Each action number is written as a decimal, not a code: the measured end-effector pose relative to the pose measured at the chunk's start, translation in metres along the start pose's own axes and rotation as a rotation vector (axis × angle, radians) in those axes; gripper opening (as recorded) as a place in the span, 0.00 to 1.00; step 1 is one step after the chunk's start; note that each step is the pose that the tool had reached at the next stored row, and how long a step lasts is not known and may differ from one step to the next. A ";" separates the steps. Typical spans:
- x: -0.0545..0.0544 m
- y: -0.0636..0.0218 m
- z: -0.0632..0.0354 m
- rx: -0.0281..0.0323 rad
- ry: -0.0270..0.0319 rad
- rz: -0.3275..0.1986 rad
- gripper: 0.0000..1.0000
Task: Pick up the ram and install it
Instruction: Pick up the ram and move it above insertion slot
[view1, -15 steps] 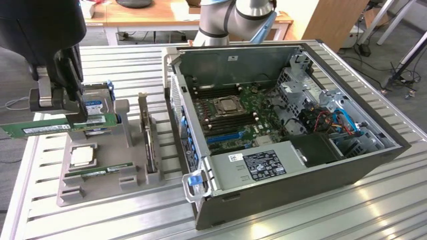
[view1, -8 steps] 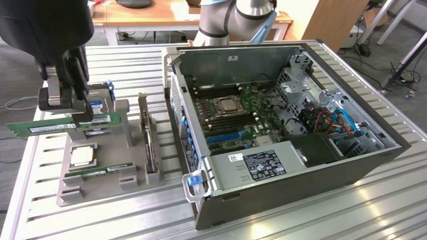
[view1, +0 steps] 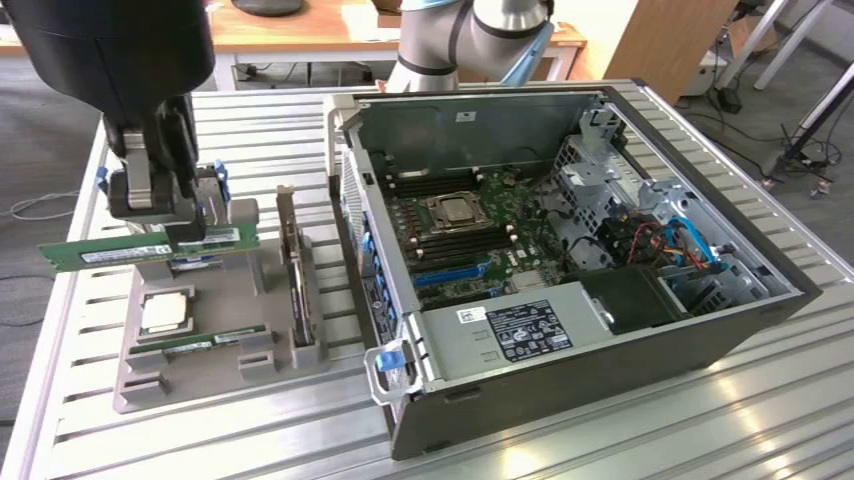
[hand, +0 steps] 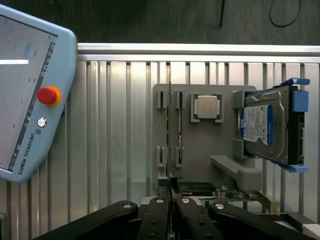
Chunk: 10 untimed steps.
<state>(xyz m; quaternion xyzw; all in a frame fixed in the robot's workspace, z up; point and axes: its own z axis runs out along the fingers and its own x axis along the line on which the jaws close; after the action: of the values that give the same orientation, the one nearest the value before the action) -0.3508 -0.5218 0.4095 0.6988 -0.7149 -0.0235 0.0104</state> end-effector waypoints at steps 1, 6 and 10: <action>0.000 -0.0020 0.0000 0.0001 -0.0001 0.000 0.12; 0.000 -0.0126 -0.0006 0.0000 -0.0005 -0.002 0.12; -0.001 -0.0209 -0.0009 0.0001 -0.0008 -0.004 0.12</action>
<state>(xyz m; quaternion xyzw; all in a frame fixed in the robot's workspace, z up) -0.3298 -0.5218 0.4094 0.7001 -0.7136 -0.0237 0.0100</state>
